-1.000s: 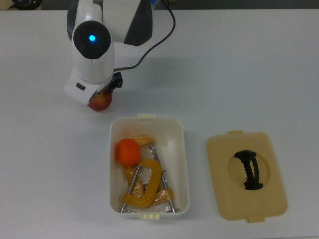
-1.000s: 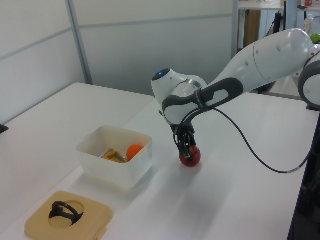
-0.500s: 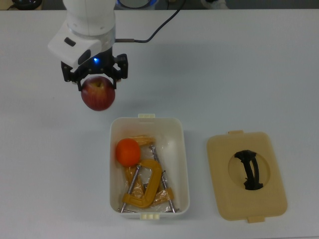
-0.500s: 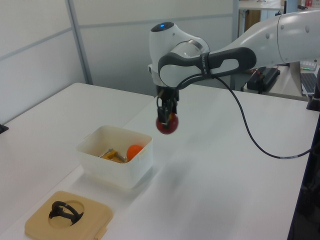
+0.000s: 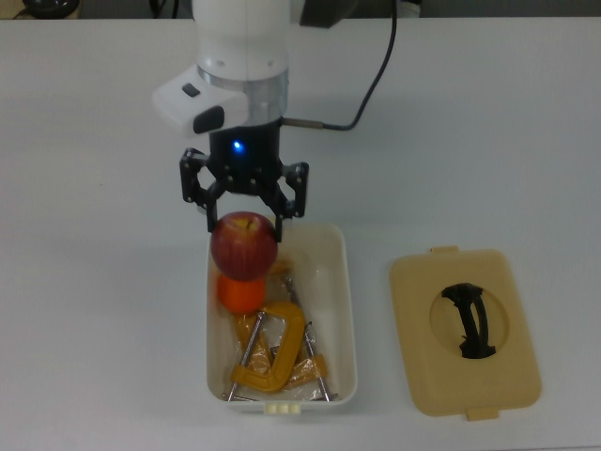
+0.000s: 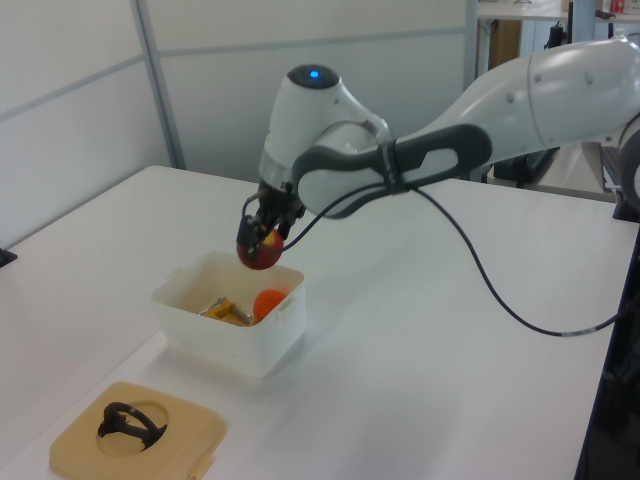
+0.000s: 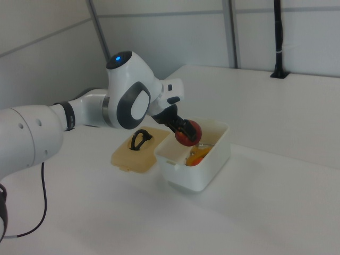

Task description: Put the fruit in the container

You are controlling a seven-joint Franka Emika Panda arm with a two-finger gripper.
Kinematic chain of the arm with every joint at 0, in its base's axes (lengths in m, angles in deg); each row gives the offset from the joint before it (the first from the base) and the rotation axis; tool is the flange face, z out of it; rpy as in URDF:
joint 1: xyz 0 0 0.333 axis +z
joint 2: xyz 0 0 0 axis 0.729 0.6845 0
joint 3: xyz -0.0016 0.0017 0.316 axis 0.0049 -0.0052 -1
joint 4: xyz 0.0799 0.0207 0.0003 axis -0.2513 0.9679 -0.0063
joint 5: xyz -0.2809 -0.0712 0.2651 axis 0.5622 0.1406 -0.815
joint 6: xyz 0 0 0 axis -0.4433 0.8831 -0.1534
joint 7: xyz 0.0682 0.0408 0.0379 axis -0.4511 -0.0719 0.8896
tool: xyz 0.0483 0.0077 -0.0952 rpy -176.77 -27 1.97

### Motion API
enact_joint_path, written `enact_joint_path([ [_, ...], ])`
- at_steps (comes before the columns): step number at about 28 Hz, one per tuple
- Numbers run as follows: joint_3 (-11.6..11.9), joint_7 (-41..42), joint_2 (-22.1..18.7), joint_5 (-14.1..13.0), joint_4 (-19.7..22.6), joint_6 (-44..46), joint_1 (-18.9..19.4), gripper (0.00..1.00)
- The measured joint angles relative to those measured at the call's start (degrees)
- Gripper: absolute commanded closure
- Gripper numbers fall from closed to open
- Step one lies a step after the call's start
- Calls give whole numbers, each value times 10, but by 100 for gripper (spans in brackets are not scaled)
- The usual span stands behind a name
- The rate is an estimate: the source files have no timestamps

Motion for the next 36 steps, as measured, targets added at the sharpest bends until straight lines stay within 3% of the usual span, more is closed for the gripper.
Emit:
enact_joint_path([
  [4,0,-41,13,14,0,-12,4,0],
  [11,0,-50,11,16,-3,-7,4,0],
  [16,0,-43,-9,16,-4,76,4,0],
  [19,0,-13,-32,3,-6,148,4,0],
  [22,1,57,-64,-37,-8,224,4,0],
  [25,2,121,-94,-61,-9,294,4,0],
  [30,3,199,-136,-71,-9,386,4,0],
  [36,8,240,-156,-71,-9,427,4,0],
])
